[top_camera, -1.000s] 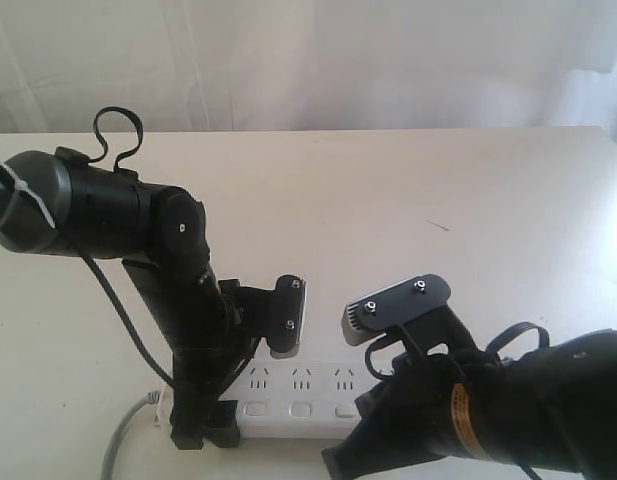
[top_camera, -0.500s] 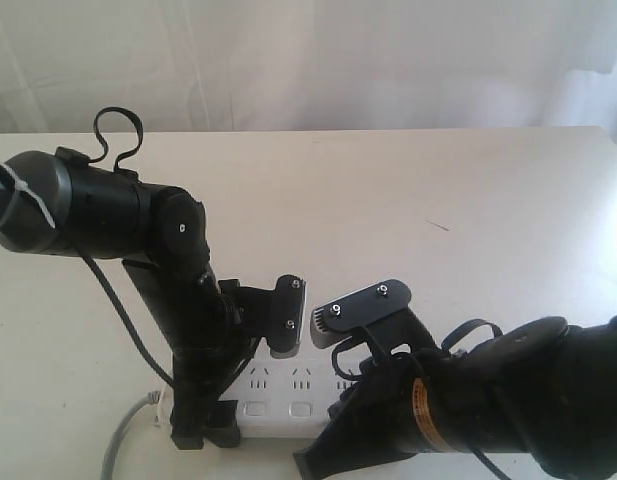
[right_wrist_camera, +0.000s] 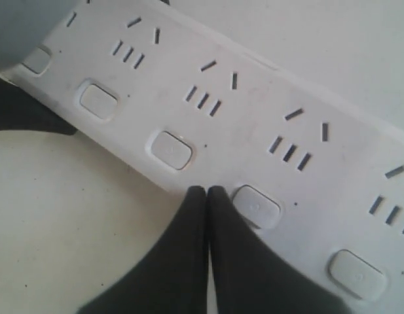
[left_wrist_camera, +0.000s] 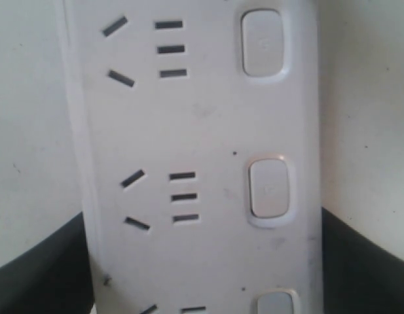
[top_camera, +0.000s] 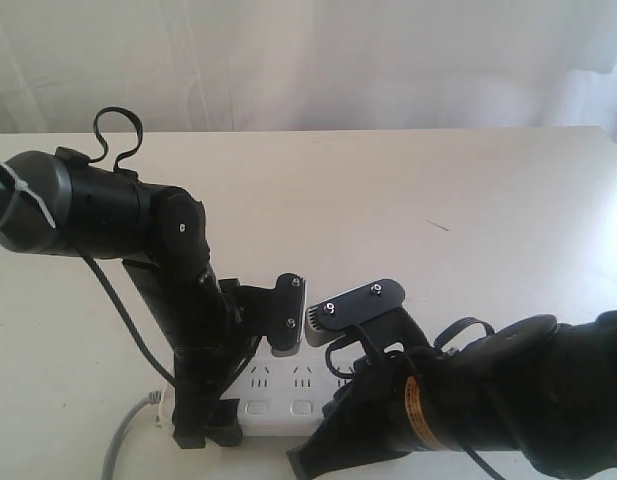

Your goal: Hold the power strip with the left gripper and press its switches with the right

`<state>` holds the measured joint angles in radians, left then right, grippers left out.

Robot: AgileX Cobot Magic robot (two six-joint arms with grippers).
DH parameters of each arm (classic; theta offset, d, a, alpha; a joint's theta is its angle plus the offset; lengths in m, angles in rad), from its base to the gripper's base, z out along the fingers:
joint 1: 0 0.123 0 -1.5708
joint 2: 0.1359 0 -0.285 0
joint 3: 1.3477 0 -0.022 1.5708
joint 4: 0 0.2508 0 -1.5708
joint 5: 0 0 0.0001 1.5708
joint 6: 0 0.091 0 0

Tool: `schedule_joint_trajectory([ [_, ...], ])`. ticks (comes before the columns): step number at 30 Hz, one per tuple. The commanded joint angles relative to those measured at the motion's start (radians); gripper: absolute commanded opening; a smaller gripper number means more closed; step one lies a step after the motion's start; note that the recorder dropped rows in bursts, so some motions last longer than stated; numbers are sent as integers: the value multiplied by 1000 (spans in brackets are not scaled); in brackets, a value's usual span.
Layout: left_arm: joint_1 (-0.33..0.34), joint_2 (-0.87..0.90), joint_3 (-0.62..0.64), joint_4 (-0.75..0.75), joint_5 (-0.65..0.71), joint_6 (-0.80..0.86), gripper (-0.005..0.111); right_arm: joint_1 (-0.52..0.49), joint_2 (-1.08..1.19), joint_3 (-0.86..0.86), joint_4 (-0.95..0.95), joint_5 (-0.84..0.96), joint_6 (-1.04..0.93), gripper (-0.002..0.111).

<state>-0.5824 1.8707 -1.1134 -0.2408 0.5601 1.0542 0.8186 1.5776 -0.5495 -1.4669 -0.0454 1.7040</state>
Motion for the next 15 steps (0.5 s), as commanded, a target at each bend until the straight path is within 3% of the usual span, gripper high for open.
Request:
schedule_joint_trajectory([
  [1, 0, 4, 7, -20, 44, -8, 0, -1, -20, 5, -10, 28, 1, 0],
  [15, 0, 4, 7, -37, 40, -8, 0, -1, -83, 3, -7, 74, 1, 0],
])
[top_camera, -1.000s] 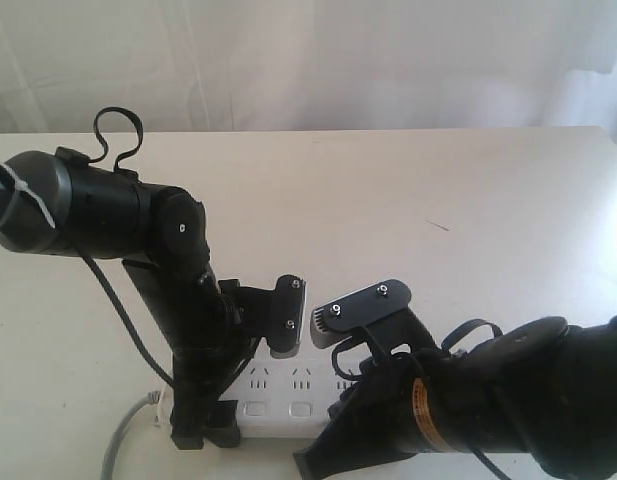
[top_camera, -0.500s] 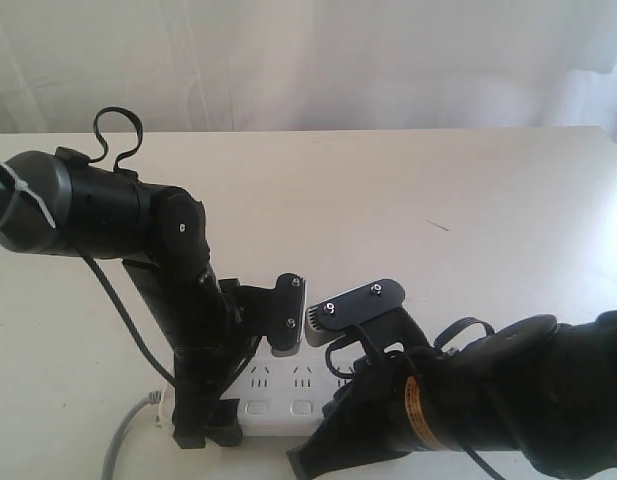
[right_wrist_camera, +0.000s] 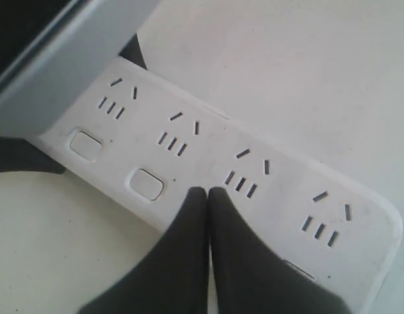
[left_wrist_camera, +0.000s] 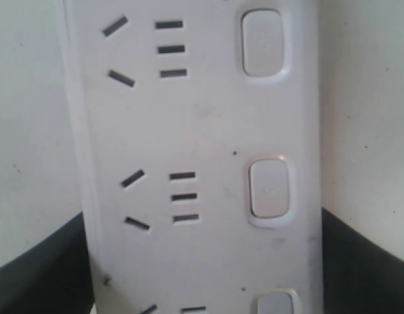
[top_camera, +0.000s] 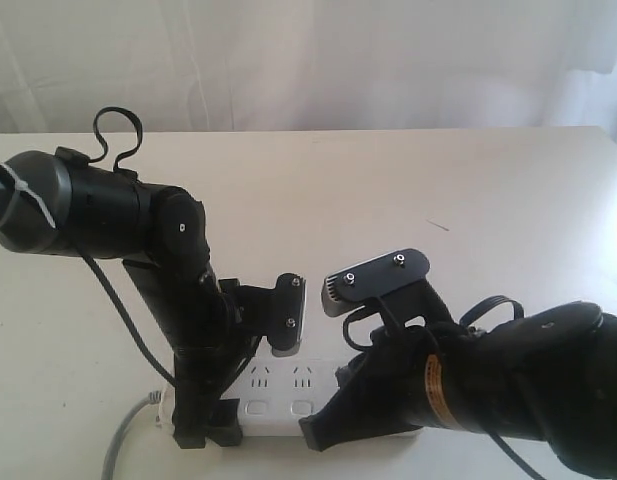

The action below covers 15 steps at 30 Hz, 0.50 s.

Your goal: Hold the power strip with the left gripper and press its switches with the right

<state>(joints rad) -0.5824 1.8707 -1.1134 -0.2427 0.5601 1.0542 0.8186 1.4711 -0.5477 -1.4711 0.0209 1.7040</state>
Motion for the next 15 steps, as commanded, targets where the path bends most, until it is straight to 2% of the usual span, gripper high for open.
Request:
schedule_joint_trajectory([
  [1, 0, 4, 7, -35, 40, -8, 0, -1, 36, 1, -3, 12, 1, 0],
  [15, 0, 4, 7, -37, 38, -8, 0, -1, 117, -24, -3, 13, 4, 0],
])
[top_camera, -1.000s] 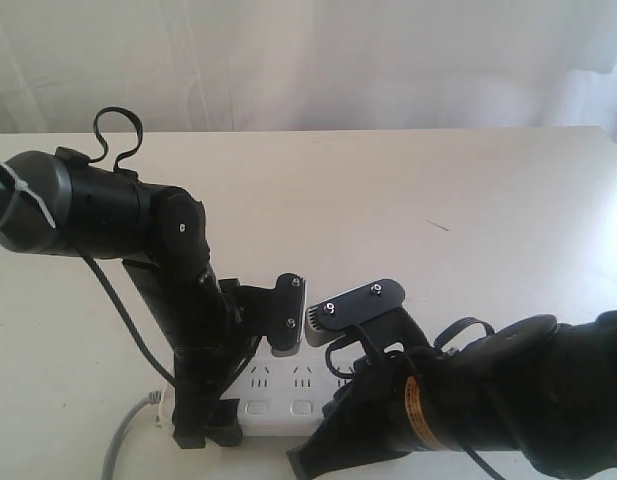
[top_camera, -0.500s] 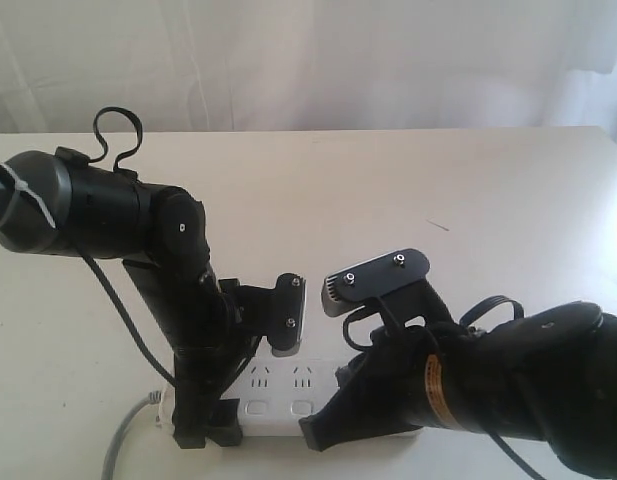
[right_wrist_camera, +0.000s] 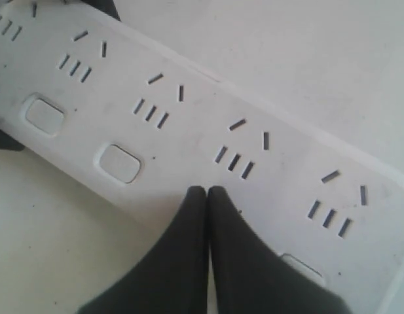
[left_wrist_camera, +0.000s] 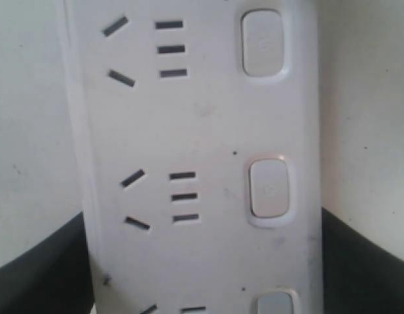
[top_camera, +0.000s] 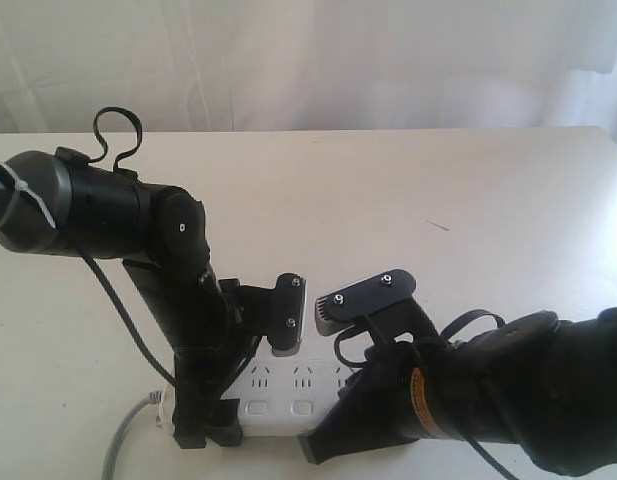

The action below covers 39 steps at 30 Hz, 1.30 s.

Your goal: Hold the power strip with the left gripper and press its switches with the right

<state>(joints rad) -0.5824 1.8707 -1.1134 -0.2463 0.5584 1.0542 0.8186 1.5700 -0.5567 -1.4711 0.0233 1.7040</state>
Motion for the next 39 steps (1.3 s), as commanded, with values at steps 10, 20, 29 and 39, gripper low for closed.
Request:
schedule_joint_trajectory([
  [10, 0, 4, 7, -33, 41, -8, 0, -1, 27, 4, -3, 3, 4, 0],
  [20, 0, 4, 7, -33, 35, -4, 0, -1, 27, 27, -3, 25, 27, 0],
  [29, 0, 4, 7, -33, 37, -4, 0, -1, 128, 27, 0, 13, 49, 0],
  [39, 0, 4, 7, -33, 38, -4, 0, -1, 183, 27, -5, -23, 46, 0],
])
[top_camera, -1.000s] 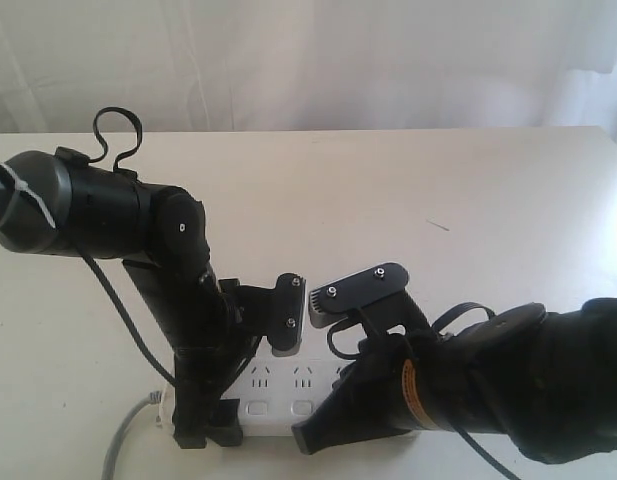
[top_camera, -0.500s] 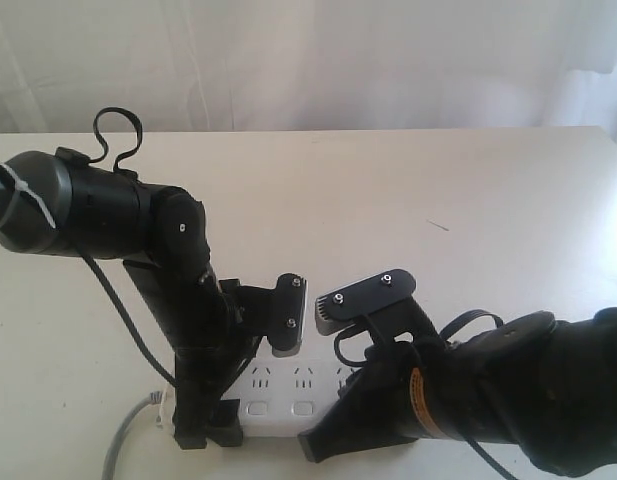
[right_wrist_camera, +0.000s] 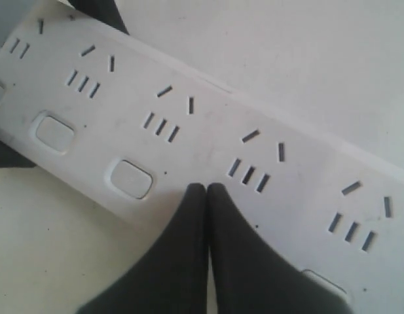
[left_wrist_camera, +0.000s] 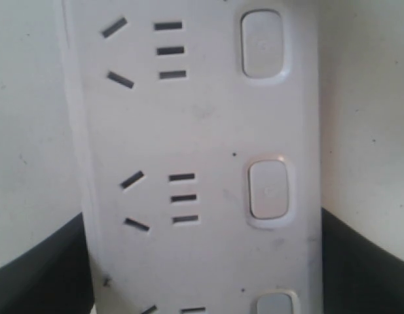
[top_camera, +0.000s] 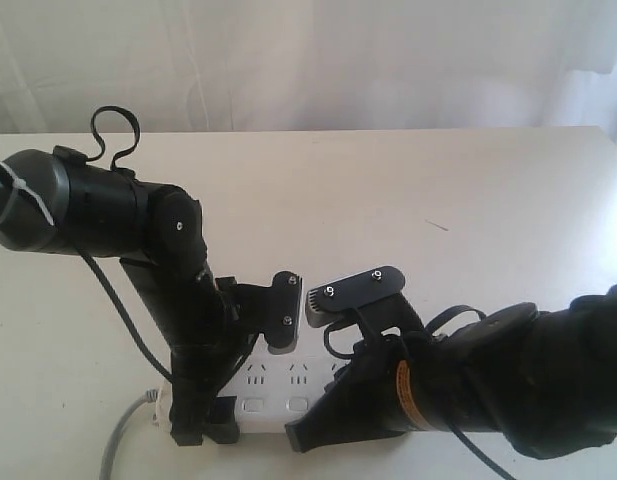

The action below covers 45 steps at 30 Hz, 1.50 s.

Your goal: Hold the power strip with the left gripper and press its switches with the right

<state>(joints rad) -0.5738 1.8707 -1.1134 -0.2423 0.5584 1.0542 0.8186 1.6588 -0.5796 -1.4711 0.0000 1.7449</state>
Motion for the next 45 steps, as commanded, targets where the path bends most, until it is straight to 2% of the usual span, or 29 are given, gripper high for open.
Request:
schedule_joint_trajectory([
  [1, -9, 4, 7, -37, 38, -4, 0, -1, 74, 50, -5, -6, 5, 0],
  [6, -9, 4, 7, -37, 45, -4, 0, -1, -129, 56, -49, -16, 5, 0],
  [12, -9, 4, 7, -35, 48, -4, 0, -1, -420, 135, -50, 153, 5, 0],
  [15, -9, 4, 7, -35, 46, -4, 0, -1, -409, 201, -50, 219, 13, 0],
  [17, -9, 4, 7, -35, 39, -4, 0, -1, -391, 212, -50, 193, 13, 0],
  [26, -9, 4, 7, -37, 39, -4, 0, -1, -375, 184, -93, 176, 15, 0],
  [34, -9, 4, 7, -41, 47, -4, 0, -1, -256, 160, -95, 95, 15, 0],
  [45, -9, 4, 7, -41, 65, -4, 0, -1, -154, 111, -95, 91, 15, 0],
])
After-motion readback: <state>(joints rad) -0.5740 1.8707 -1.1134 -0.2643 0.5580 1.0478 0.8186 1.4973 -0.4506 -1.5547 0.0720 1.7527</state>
